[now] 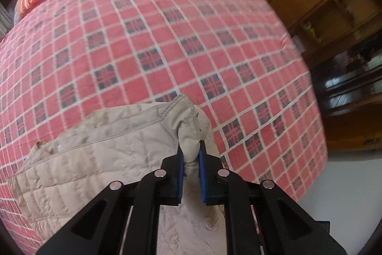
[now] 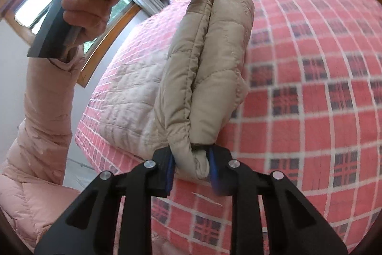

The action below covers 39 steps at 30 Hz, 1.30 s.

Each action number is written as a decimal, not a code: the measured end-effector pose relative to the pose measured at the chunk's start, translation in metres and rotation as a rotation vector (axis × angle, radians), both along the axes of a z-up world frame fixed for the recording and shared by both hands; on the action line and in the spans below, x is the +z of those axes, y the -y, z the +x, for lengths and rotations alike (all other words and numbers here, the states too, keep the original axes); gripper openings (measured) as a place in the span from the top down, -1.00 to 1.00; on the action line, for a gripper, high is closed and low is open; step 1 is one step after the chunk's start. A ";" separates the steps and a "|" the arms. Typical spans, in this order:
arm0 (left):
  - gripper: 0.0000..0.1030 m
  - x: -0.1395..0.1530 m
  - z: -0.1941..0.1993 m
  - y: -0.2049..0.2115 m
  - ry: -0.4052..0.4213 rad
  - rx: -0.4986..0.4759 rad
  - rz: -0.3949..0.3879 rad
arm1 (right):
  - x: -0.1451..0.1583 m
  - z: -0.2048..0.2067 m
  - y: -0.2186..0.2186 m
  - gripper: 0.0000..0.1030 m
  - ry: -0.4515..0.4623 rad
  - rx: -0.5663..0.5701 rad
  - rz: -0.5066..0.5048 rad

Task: Fold large clothes

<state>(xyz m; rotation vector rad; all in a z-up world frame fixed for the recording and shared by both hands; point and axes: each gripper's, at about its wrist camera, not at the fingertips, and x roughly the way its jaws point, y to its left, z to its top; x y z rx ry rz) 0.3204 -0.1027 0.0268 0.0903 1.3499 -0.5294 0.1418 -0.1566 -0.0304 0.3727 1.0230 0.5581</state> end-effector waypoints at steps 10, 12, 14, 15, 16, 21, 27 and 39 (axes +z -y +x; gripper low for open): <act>0.79 0.049 -0.018 -0.122 0.102 0.122 -0.148 | 0.052 0.007 -0.078 0.55 0.089 0.172 -0.053; 0.79 0.052 -0.021 -0.153 0.114 0.162 -0.166 | 0.058 0.009 -0.100 0.55 0.098 0.215 -0.058; 0.79 0.050 -0.024 -0.179 0.121 0.194 -0.180 | 0.060 0.015 -0.123 0.55 0.101 0.259 -0.063; 0.79 0.048 -0.025 -0.195 0.119 0.214 -0.190 | 0.061 0.016 -0.132 0.55 0.102 0.277 -0.068; 0.79 0.046 -0.026 -0.206 0.118 0.228 -0.200 | 0.062 0.018 -0.144 0.55 0.099 0.298 -0.073; 0.79 0.026 -0.030 -0.261 0.130 0.281 -0.229 | 0.055 0.027 -0.188 0.55 0.075 0.373 -0.106; 0.79 -0.018 -0.026 -0.310 0.100 0.338 -0.263 | 0.036 0.033 -0.225 0.55 0.030 0.417 -0.145; 0.79 -0.106 -0.013 -0.359 0.004 0.433 -0.295 | -0.017 0.055 -0.270 0.55 -0.088 0.472 -0.182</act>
